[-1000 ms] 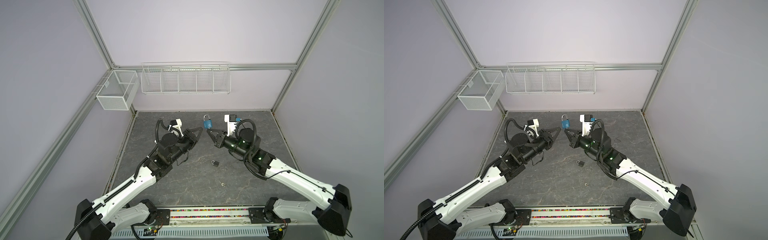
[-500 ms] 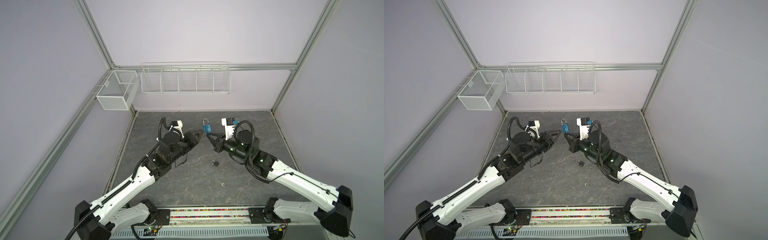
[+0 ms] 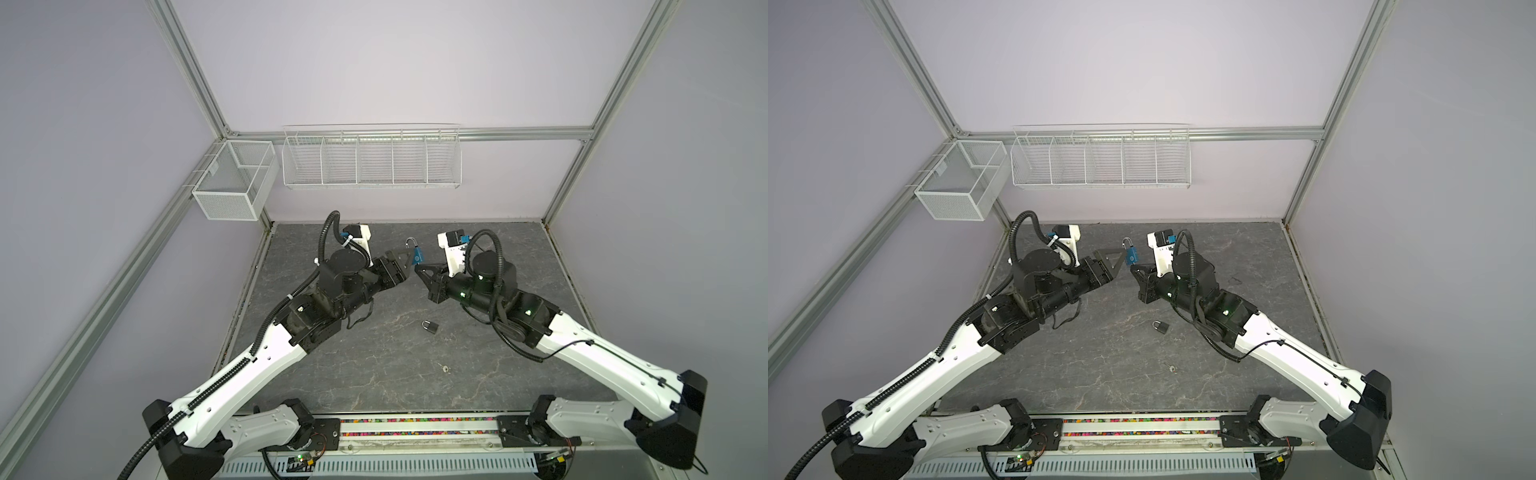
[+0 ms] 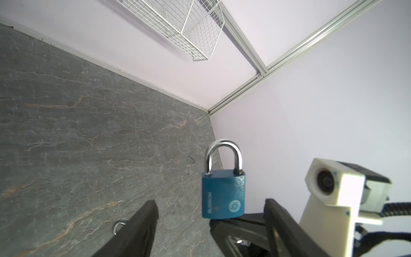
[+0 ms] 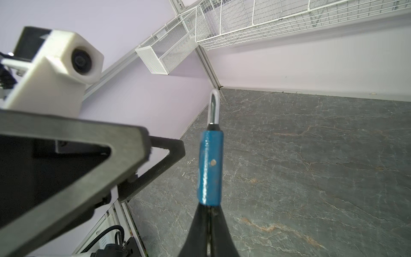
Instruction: Unlock with the key
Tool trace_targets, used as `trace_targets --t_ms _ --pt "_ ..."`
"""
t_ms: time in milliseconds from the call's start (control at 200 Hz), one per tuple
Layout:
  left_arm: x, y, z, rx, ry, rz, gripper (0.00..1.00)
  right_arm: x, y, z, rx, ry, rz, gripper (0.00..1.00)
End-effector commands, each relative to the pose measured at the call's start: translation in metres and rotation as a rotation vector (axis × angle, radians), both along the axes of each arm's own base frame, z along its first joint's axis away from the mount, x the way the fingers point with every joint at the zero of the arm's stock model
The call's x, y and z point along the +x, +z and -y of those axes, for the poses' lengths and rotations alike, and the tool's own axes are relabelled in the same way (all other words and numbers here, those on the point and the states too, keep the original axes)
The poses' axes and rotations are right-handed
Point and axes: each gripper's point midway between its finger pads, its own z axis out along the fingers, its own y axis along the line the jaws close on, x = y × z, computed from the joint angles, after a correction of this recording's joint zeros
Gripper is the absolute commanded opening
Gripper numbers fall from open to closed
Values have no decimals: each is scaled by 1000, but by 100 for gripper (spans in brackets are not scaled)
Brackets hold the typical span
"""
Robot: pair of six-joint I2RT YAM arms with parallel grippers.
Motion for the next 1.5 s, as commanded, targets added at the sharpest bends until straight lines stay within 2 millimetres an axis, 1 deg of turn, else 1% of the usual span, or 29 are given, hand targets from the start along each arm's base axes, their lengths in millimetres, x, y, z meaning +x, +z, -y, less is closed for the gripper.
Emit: trace_targets --t_ms 0,90,145,280,355,415,480,630,725,765,915,1025,1094,1129,1199,1259,1394,1494 --pt "3 -9 4 99 -12 -35 77 1 2 -6 -42 30 21 7" --pt "4 -13 13 101 -36 -60 78 3 -1 -7 -65 25 22 7" --pt "5 -23 12 131 -22 -102 78 3 -1 -8 -69 30 25 7" --pt "9 -39 14 181 -11 -160 78 2 1 -10 -82 39 32 6" --pt "10 -38 25 145 -41 -166 78 2 2 -10 -85 41 37 6" --pt "10 -37 34 116 -68 -165 74 3 0 -12 -97 48 34 6" --pt "12 -36 38 114 -73 -167 72 3 -4 -13 -113 48 30 6" --pt "16 -37 37 133 -55 -169 63 6 -12 -10 -154 32 25 6" --pt "17 -40 36 140 -46 -171 59 7 -14 -9 -166 29 25 7" --pt "18 -42 36 142 -42 -174 57 7 -15 -10 -167 34 22 7" --pt "19 -41 34 151 -35 -166 51 7 -16 -9 -176 31 19 6" --pt "20 -46 31 169 -26 -171 44 7 -17 -11 -183 40 14 6" --pt "19 -48 32 161 -31 -176 42 6 -16 -11 -182 42 14 7" --pt "19 -49 32 159 -28 -181 38 6 -16 -11 -181 45 15 7" --pt "20 -50 29 143 -15 -184 35 5 -14 -11 -178 49 17 6" --pt "21 -50 26 119 -6 -188 30 4 -13 -11 -178 51 20 7" --pt "23 -46 22 90 14 -185 28 4 -11 -10 -181 48 23 7" --pt "24 -48 21 87 23 -189 28 5 -9 -8 -174 37 30 7"
